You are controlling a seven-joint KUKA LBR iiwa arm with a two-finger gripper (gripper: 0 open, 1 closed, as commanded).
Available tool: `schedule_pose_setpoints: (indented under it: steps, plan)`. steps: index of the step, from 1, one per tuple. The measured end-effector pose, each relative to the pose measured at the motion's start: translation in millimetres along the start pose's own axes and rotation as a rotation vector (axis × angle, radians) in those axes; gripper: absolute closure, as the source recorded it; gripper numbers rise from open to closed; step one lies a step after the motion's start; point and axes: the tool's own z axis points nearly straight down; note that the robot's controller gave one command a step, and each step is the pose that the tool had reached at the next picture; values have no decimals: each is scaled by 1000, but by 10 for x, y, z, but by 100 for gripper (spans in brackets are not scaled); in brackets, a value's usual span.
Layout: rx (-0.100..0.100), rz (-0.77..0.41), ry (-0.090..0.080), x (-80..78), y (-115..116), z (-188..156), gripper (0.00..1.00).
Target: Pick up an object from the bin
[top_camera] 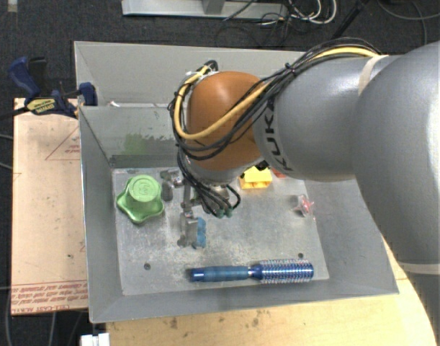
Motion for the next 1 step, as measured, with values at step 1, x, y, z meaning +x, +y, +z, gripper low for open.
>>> schedule_pose_setpoints:
  steps: [1]
  plan:
    - [2, 405, -7, -478, 42, 71, 0]
